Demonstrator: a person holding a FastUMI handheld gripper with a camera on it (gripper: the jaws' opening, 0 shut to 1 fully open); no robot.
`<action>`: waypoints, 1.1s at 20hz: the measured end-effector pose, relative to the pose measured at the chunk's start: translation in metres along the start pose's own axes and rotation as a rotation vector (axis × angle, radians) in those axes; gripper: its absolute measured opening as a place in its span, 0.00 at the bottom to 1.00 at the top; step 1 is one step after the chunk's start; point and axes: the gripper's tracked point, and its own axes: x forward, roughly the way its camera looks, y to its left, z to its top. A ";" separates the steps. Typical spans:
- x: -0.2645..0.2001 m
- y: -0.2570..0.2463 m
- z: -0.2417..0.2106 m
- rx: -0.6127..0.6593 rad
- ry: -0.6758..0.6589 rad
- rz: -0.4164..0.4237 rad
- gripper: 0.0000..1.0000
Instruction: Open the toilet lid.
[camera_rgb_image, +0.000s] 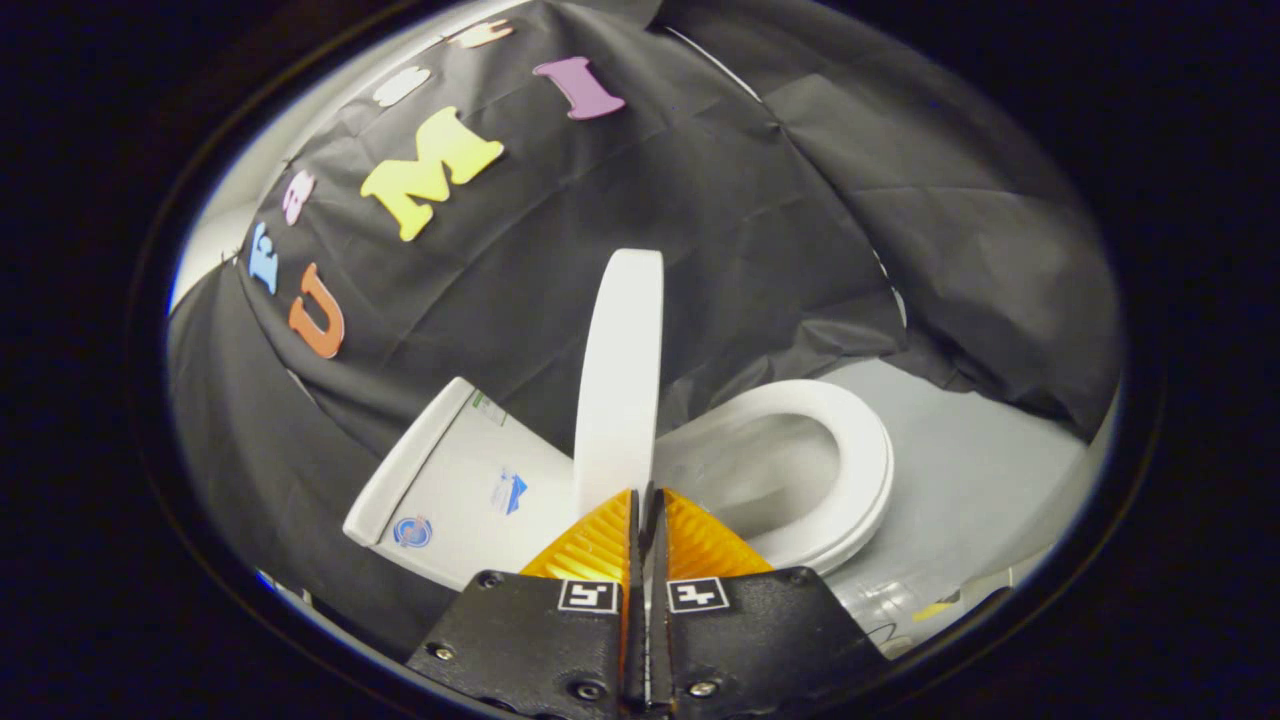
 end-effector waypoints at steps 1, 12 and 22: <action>0.000 0.005 0.000 -0.018 -0.002 -0.002 0.05; -0.001 0.062 -0.005 -0.211 -0.034 -0.001 0.05; 0.003 0.106 -0.015 -0.367 -0.049 0.019 0.05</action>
